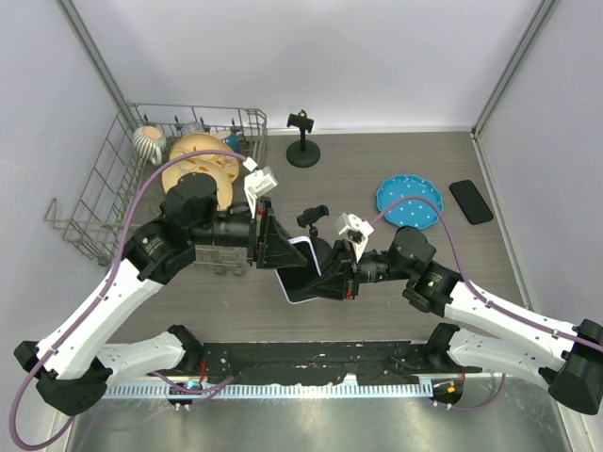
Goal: Place the phone on the phone stand
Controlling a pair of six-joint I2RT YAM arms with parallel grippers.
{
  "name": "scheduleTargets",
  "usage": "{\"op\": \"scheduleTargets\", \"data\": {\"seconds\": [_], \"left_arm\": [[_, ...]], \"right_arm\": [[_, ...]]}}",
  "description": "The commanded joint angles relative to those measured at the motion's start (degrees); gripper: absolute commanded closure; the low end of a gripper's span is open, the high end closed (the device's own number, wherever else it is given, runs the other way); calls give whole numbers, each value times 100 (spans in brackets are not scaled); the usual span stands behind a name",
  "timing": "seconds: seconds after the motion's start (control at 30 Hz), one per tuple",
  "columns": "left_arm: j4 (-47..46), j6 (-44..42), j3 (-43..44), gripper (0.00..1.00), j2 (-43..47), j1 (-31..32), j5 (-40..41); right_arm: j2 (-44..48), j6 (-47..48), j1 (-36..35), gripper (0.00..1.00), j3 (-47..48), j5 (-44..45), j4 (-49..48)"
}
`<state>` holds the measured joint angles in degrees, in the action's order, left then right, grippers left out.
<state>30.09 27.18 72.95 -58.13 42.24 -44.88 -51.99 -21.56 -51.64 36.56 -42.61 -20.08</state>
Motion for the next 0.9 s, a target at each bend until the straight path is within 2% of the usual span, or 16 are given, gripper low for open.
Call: {"op": "scheduleTargets", "data": {"seconds": [0.0, 0.13, 0.23, 0.27, 0.33, 0.4, 0.47, 0.5, 0.6, 0.63, 0.67, 0.7, 0.73, 0.87], "left_arm": [[-258, -11, 70, 60, 12, -5, -267], [-310, -72, 70, 67, 91, -14, -179], [-240, -116, 132, 80, 74, -5, -144], [-214, -169, 149, 89, 56, -5, -109], [-74, -204, 220, 99, 56, -5, 240], [120, -239, 290, 100, 65, -14, 654], [225, -222, 325, 100, 187, -5, 1444], [243, -196, 325, 100, 257, -5, 1743], [366, -125, 360, 100, 530, -5, 3027], [401, -116, 369, 100, 600, -14, 3316], [454, -90, 395, 100, 697, -5, 3702], [498, -81, 422, 100, 715, -14, 3819], [533, -81, 448, 100, 741, -14, 3873], [376, 6, 396, 100, 917, -5, 4136]], "right_arm": [[101, -59, 5, 99, 396, -28, -682], [92, -41, 5, 99, 414, -54, -647], [40, -50, 4, 99, 457, -81, -612], [22, -41, 5, 99, 475, -89, -594], [-13, -50, -4, 99, 536, -81, -524], [-48, -6, 5, 99, 633, 76, -297], [-66, 212, 5, 74, 686, 340, 158], [-49, 301, 5, 55, 712, 802, 345], [197, 529, 5, 38, 669, 1823, 960], [267, 556, 5, 32, 651, 2557, 1057], [399, 583, 5, 31, 634, 2921, 1224], [452, 557, 13, 30, 599, 3282, 1278], [479, 530, 22, 28, 590, 4164, 1339], [286, 425, 214, 28, 660, 5690, 1690]]}}
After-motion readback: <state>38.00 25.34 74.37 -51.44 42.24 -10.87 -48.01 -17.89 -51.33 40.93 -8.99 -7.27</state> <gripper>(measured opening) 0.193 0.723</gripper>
